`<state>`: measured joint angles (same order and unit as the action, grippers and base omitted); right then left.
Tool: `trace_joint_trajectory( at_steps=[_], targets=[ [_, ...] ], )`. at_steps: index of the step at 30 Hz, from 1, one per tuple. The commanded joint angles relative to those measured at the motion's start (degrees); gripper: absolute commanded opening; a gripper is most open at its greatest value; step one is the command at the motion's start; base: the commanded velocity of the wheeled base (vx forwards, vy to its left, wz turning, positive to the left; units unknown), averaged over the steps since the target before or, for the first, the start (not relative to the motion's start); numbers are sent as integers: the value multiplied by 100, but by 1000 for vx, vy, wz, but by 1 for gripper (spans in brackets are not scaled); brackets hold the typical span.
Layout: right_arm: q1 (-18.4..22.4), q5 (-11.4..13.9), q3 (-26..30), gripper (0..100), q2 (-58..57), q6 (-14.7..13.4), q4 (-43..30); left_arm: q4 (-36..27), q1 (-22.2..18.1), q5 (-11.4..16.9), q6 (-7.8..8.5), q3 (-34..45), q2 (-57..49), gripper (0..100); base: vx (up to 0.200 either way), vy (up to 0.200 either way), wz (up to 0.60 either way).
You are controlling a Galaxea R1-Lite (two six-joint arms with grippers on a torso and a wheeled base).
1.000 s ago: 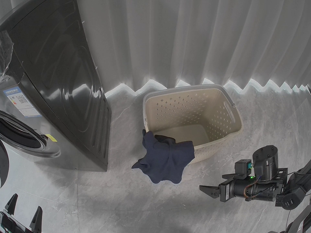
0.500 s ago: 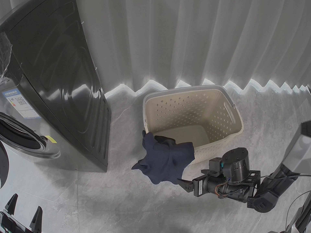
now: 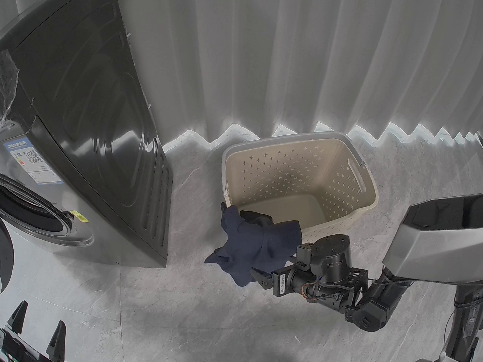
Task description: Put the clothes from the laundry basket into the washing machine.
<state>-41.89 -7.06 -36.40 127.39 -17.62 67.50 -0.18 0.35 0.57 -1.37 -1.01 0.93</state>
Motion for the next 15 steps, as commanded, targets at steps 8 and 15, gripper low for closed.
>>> trace_joint_trajectory(
  at_steps=[8,15],
  targets=[
    [40,-24,-710,100,664,-5,26,1,0,4,5,101,-93,100,0,0,0],
    [84,-32,-913,100,831,-5,35,1,0,4,-4,101,-93,100,0,0,0]
  ],
)
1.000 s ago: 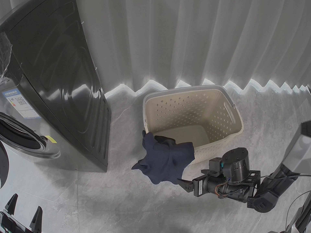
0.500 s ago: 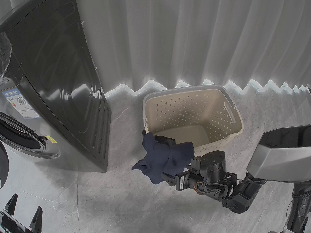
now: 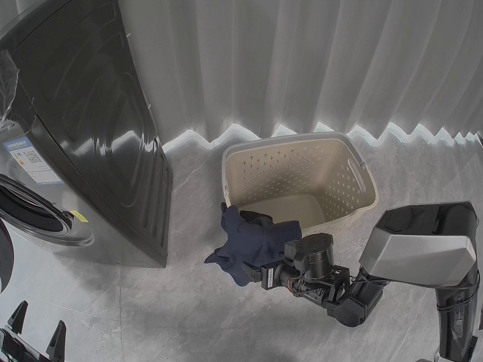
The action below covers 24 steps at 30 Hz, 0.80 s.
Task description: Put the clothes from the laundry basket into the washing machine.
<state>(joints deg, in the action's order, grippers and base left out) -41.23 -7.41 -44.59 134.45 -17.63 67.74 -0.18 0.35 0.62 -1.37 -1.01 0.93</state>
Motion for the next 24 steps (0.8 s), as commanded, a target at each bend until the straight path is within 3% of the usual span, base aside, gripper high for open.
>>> trace_joint_trajectory(
  at_steps=[1,7,20,21,24],
  targets=[
    [18,-6,-111,100,134,-4,2,1,0,-1,-4,101,-93,100,0,0,0],
    [62,-155,-304,100,292,5,143,1,0,-1,-4,101,-93,100,0,0,0],
    [106,-155,-524,100,424,5,257,1,0,-1,-4,101,-93,100,0,0,0],
    [97,-155,-515,0,424,5,318,1,0,-1,-4,101,-93,100,0,0,0],
    [62,-155,-480,0,424,5,336,1,0,-9,-4,101,-93,100,0,0,0]
  ],
)
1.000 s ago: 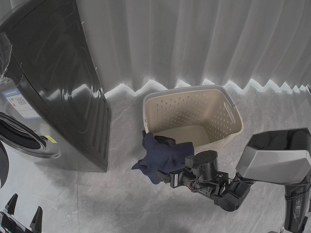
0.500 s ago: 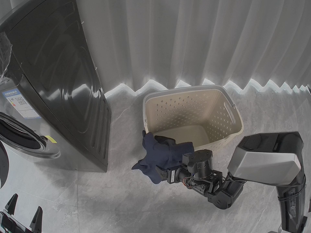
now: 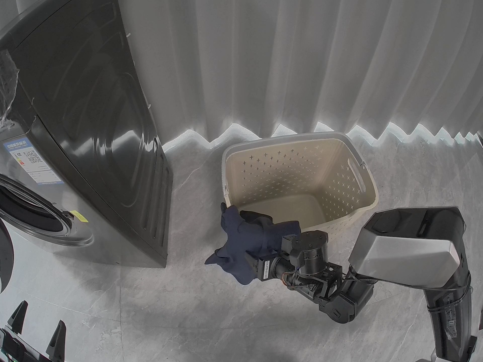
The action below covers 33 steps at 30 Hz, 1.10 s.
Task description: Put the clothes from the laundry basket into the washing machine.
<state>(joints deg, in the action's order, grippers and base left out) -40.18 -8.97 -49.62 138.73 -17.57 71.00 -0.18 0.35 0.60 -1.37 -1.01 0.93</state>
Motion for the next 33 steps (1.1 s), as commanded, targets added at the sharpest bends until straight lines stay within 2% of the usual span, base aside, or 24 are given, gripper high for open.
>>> trace_joint_trajectory(
  at_steps=[1,7,15,17,21,26,29,33],
  targets=[
    [-60,1,22,0,-4,-1,11,1,0,-7,-13,101,-93,100,0,0,0],
    [-122,1,75,0,-48,-19,28,1,0,-7,-22,101,-93,100,0,0,0],
    [-315,1,576,0,-575,-10,388,1,0,-7,-48,101,-93,100,0,0,0],
    [-350,1,954,0,-1146,-19,397,1,0,-7,-57,101,-93,100,0,0,0],
    [-368,10,1340,0,-2060,-63,397,1,0,-7,-57,101,-93,100,0,0,0],
    [-456,53,1885,0,-3168,-300,388,1,0,-7,-66,101,-93,100,0,0,0],
    [-535,89,2219,0,-3836,-291,380,1,0,-7,-74,101,-93,100,0,0,0],
    [-579,185,2307,0,-4662,-221,327,1,9,-7,-66,101,-93,100,0,0,0]
  ],
)
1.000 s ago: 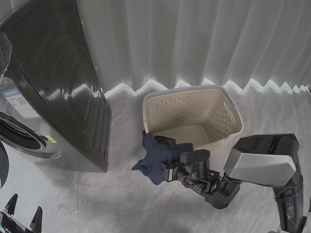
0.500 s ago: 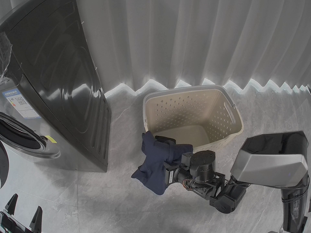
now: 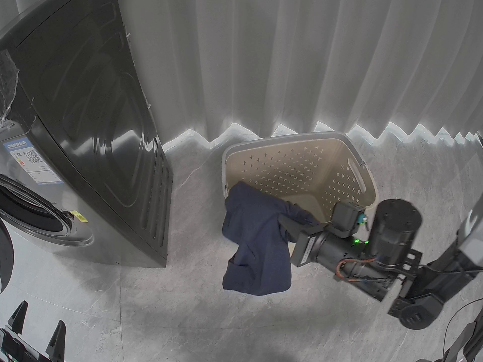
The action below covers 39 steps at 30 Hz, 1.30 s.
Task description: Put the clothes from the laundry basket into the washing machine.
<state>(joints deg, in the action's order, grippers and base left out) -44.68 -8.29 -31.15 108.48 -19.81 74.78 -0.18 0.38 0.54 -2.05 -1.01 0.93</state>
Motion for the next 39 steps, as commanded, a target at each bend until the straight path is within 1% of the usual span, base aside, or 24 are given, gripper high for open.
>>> trace_joint_trajectory(
  at_steps=[1,2,5,6,8,10,15,16,17,32,38,39],
  targets=[
    [-146,143,452,0,-1787,30,-77,1,-3,-1,3,101,-93,100,0,0,0],
    [-155,187,452,0,-1936,91,-121,1,-3,-1,3,101,-93,100,0,0,0],
    [-146,319,504,0,-2182,469,-156,1,-3,-1,-6,101,-93,100,0,0,0],
    [-146,346,531,0,-2253,540,-139,1,6,-1,3,101,-93,100,0,0,0],
    [-146,398,566,0,-2349,584,-112,1,6,-1,-6,101,-93,100,0,0,0],
    [-146,416,619,0,-2393,592,-86,-8,6,-1,-6,101,-93,100,0,0,0],
    [-155,565,759,0,-2587,610,-77,1,6,-1,3,92,-93,100,0,0,0],
    [-146,592,750,0,-2631,671,-77,-8,6,-1,3,101,-93,100,0,0,0],
    [-146,592,750,0,-2639,689,-77,-8,6,-1,3,101,-93,100,0,0,0],
    [-190,592,821,0,-2604,707,-77,-8,6,-1,-6,92,-93,100,-200,0,0],
    [-190,592,865,0,-2613,707,-77,-8,6,-1,-6,92,-93,100,0,0,0],
    [-190,600,865,0,-2613,715,-77,-8,6,-1,-6,92,-93,100,0,200,0]
  ],
)
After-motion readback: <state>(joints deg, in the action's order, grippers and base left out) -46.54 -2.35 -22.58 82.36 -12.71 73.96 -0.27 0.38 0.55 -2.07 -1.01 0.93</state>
